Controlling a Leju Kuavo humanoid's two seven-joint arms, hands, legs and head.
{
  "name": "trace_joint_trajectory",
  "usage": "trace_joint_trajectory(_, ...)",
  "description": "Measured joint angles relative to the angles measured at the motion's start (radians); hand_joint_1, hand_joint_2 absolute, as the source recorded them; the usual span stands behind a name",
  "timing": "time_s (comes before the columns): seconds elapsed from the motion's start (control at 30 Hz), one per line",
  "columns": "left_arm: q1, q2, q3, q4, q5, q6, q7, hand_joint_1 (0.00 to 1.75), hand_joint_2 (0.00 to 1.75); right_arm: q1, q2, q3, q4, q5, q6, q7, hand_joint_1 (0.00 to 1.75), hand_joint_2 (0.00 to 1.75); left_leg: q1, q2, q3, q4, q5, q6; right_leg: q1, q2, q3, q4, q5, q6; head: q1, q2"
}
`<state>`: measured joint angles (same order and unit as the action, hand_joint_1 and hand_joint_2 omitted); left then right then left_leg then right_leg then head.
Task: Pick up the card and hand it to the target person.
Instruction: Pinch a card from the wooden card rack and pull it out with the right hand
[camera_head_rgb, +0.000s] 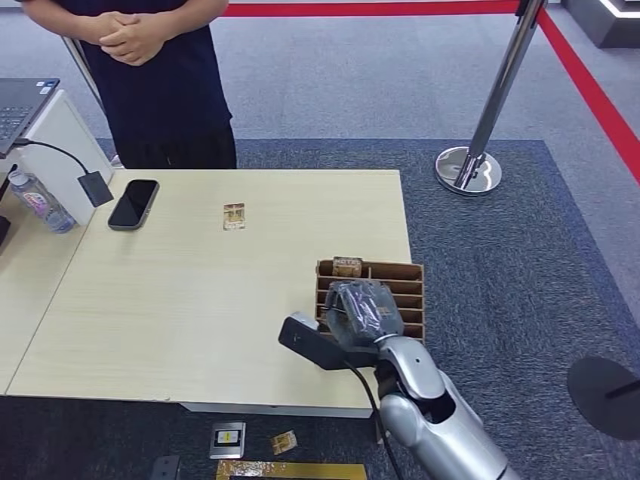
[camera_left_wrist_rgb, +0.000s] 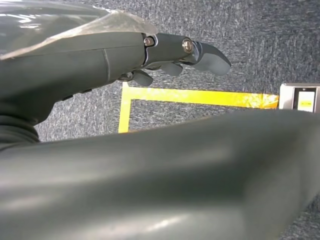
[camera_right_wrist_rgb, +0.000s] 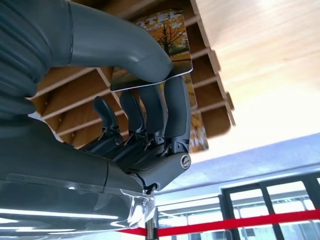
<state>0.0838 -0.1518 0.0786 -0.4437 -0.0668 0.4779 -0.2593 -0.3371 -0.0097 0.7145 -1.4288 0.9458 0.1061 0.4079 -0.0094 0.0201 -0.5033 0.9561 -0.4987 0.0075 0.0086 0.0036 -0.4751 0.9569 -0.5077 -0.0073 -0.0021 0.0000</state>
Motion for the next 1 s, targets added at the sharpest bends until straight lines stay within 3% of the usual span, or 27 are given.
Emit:
trace_joint_trajectory(0.53, 0.045, -0.017, 0.0, -0.092, -0.035, 0.03, 0.067, 0.0, 0.0, -0.004, -0.064, -0.015, -0.193, -0.131, 0.012, -0.046, 1.31, 1.75, 0.0, 0.0, 0.0, 0.0, 0.0, 0.0, 0.0, 0.0, -0.001, 0.0, 0.0, 0.0, 0.0, 0.0)
trace_joint_trajectory(1.0, 0.07, -0.021, 0.001, -0.153, -0.091, 0.013, 0.096, 0.0, 0.0, -0.005, -0.072, -0.001, -0.196, -0.226, 0.048, -0.064, 1.31, 1.75, 0.0, 0.0, -0.001, 0.0, 0.0, 0.0, 0.0, 0.0, -0.001, 0.0, 0.0, 0.0, 0.0, 0.0)
